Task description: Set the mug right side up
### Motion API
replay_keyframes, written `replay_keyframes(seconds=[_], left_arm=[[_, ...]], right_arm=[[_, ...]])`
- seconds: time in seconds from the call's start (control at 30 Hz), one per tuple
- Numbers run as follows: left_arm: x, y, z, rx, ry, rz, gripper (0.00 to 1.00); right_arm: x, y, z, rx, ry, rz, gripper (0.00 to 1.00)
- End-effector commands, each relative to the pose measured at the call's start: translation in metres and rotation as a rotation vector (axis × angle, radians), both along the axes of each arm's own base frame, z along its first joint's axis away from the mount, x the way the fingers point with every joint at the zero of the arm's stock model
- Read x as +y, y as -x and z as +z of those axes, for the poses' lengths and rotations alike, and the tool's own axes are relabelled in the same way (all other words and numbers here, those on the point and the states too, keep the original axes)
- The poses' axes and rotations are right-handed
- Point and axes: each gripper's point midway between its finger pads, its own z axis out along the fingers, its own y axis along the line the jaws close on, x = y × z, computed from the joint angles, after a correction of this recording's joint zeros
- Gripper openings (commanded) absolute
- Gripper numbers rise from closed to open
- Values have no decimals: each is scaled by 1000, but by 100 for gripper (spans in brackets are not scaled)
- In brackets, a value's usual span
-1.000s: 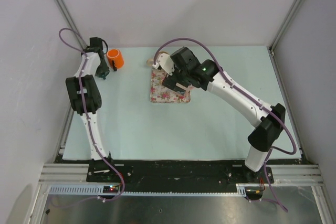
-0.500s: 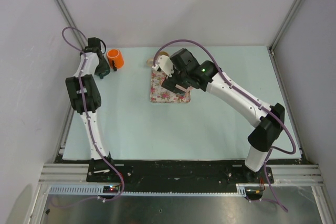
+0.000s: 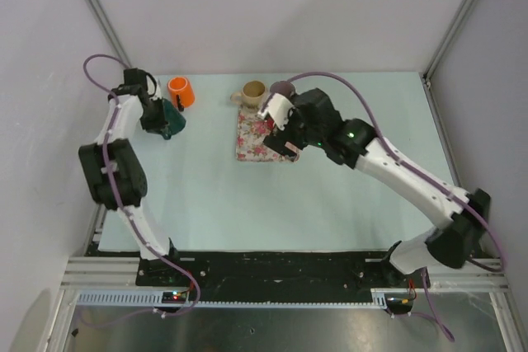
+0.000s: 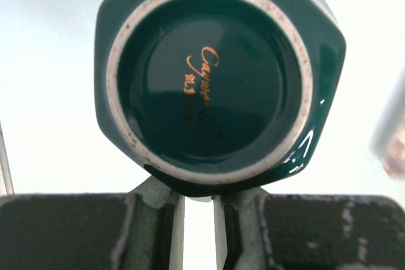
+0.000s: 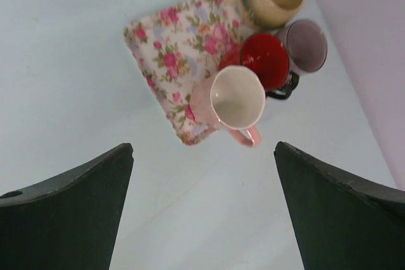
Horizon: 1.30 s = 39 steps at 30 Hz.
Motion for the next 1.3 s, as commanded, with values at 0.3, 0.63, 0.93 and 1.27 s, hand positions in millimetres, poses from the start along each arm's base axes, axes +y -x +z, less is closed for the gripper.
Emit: replay_keyframes(seconds=[0.3, 0.63, 0.93, 1.27], left_arm=[[-169, 132, 220, -442, 584, -511, 0], [-233, 196, 271, -421, 847, -730, 0], [-253, 227, 293, -444, 899, -877, 0], [-252, 217, 298, -479, 840, -863, 0]], right_arm=[[53, 2, 113, -435, -672, 271, 99], [66, 12, 156, -563, -851, 389, 99], [63, 15, 150, -545, -816, 454, 98], [21, 28, 122, -481, -635, 434, 97]])
